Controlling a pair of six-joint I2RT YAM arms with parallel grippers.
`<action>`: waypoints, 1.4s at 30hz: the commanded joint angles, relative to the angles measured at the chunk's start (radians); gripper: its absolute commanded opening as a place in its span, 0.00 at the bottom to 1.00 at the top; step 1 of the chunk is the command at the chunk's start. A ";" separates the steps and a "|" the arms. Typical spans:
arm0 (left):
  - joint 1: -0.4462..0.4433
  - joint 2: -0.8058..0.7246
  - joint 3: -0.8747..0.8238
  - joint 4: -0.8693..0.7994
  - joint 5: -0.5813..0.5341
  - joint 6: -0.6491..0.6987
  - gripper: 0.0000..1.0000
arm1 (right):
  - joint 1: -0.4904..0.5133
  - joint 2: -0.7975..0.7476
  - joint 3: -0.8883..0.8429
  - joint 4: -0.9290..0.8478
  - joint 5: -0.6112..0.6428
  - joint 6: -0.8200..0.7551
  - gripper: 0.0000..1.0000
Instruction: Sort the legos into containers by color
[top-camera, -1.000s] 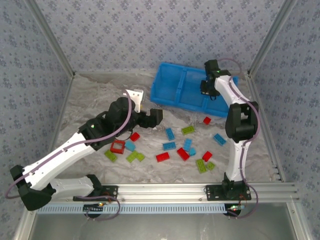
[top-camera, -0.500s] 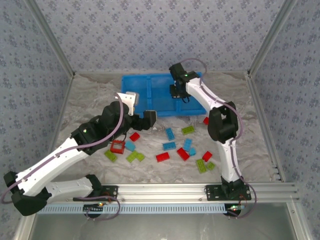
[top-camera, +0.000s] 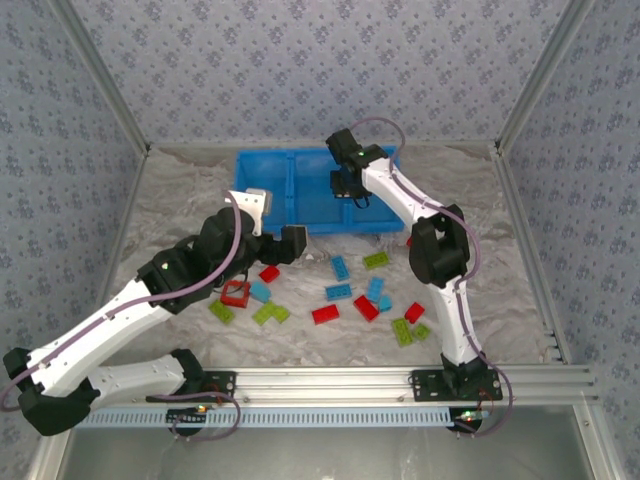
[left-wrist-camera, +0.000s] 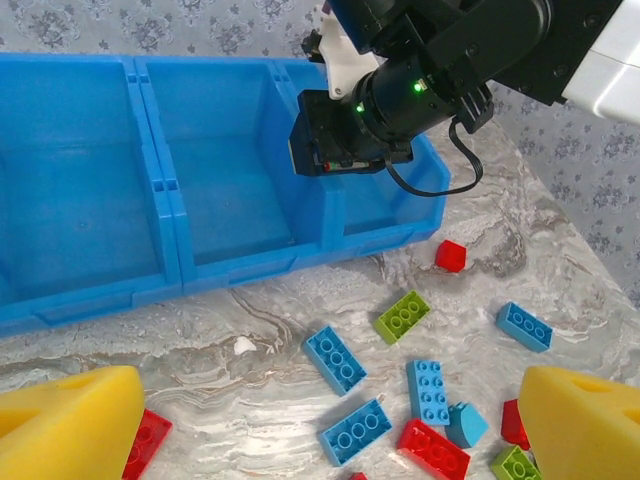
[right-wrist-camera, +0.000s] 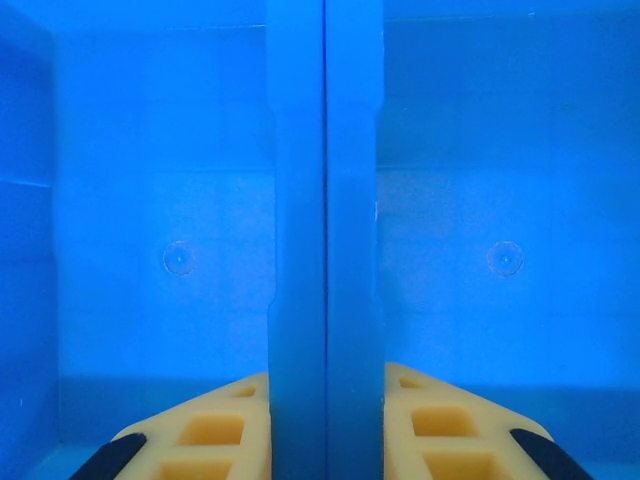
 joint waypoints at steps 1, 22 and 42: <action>-0.006 -0.013 -0.006 -0.005 -0.017 -0.014 0.96 | 0.005 0.000 0.005 -0.027 0.012 0.064 0.08; 0.124 -0.056 -0.072 -0.426 -0.155 -0.492 0.94 | 0.158 -0.862 -0.682 0.515 -0.080 -0.181 0.56; 0.446 0.026 -0.496 0.006 0.112 -0.901 0.59 | 0.739 -1.668 -1.454 0.692 0.015 -0.371 0.63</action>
